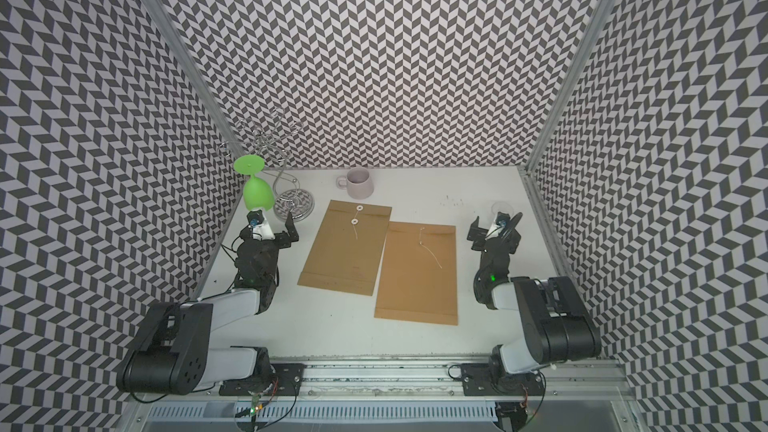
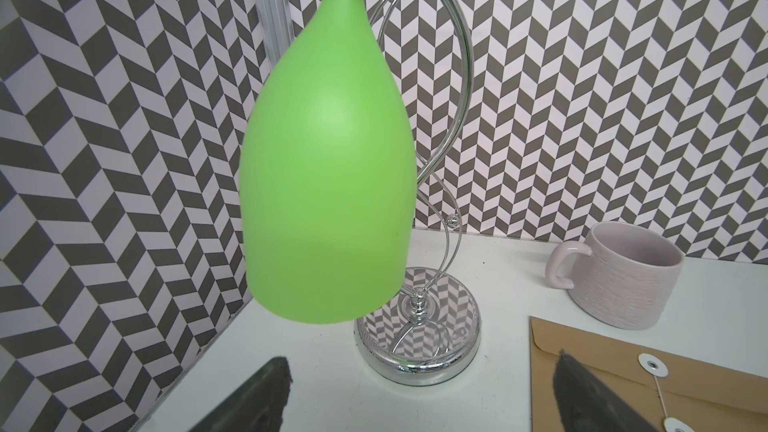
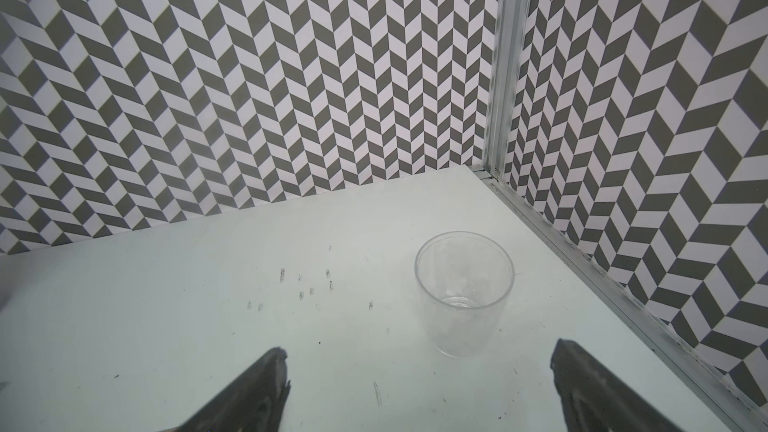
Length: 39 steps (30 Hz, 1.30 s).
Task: Close the mouth of the file bag
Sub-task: Reset both arms
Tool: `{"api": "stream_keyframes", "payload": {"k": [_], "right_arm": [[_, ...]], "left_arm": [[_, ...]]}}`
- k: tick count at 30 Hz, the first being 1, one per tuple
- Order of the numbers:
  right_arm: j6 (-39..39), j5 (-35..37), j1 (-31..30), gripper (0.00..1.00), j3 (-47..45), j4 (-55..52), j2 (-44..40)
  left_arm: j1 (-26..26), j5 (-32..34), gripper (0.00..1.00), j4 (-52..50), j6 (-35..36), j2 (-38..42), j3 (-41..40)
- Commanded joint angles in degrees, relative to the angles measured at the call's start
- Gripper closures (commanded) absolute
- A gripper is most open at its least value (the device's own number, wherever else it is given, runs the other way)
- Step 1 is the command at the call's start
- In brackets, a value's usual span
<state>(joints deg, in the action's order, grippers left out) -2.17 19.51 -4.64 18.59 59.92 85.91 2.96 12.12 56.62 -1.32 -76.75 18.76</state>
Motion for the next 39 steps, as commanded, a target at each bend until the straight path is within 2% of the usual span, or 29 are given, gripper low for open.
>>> {"api": "stream_keyframes", "payload": {"k": [1, 4, 6, 7, 9, 11, 12, 13, 14, 16, 18, 20, 21, 23, 26, 39], "right_arm": [[-0.29, -3.16, 0.42, 0.01, -0.02, 2.62, 0.05], [-0.33, -3.25, 0.45, 0.01, -0.07, 2.70, 0.00], [-0.29, -3.25, 0.47, 0.01, -0.04, 2.74, -0.04], [-0.33, -3.33, 0.50, 0.01, -0.07, 2.61, -0.04], [-0.29, -3.38, 0.55, 0.01, -0.05, 2.66, -0.04], [-0.29, -3.41, 0.55, 0.01, -0.04, 2.66, -0.04], [-0.33, -3.39, 0.53, 0.01, 0.00, 2.66, 0.04], [-0.33, -3.39, 0.55, 0.01, 0.00, 2.66, -0.03], [-0.29, -3.45, 0.53, 0.01, -0.04, 2.66, 0.01], [-0.31, -3.40, 0.53, 0.01, -0.04, 2.64, -0.01], [-0.29, -3.41, 0.53, 0.01, -0.09, 2.66, -0.04], [-0.34, -3.38, 0.55, 0.01, -0.04, 2.70, -0.03], [-0.32, -3.39, 0.57, 0.01, -0.04, 2.66, -0.02], [-0.29, -3.42, 0.59, 0.01, -0.04, 2.66, -0.02], [-0.29, -3.36, 0.58, 0.01, -0.04, 2.66, 0.06], [-0.33, -3.41, 0.54, 0.01, -0.04, 2.66, -0.03]], "left_arm": [[-0.36, -1.19, 0.00, 1.88, 0.49, 1.25, -0.82], [-0.33, -1.53, 0.01, 0.54, 0.20, 1.09, -0.44], [-0.21, -2.02, 0.01, -1.99, 0.44, -1.85, 0.91], [-0.15, -1.83, 0.00, 1.07, -0.09, -4.62, -0.12], [-0.45, -3.20, 0.00, 15.13, 0.83, -8.95, -5.09], [-3.48, -6.59, 0.00, 25.93, -1.49, -14.21, -7.82], [-3.91, -7.89, 0.00, 24.00, -1.67, -13.47, -7.98], [-3.99, -8.10, 0.01, 16.38, -2.02, -11.50, -5.92], [-3.73, -7.16, 0.00, 14.74, -2.15, -11.71, -4.52], [-3.58, -6.94, 0.00, 20.14, -1.23, -13.34, -5.95], [-3.55, -7.20, 0.00, 15.69, -1.87, -11.30, -5.22], [-3.41, -7.25, 0.00, 19.62, -1.35, -12.43, -6.35], [-2.97, -6.30, 0.01, 19.35, -1.19, -12.33, -6.12], [0.19, -0.22, 0.00, 14.95, 0.32, -12.10, -4.31], [1.45, 3.04, 0.00, 19.25, 0.93, -12.80, -5.77], [1.96, 3.61, 0.00, 19.05, 1.32, -12.18, -6.11]]}}
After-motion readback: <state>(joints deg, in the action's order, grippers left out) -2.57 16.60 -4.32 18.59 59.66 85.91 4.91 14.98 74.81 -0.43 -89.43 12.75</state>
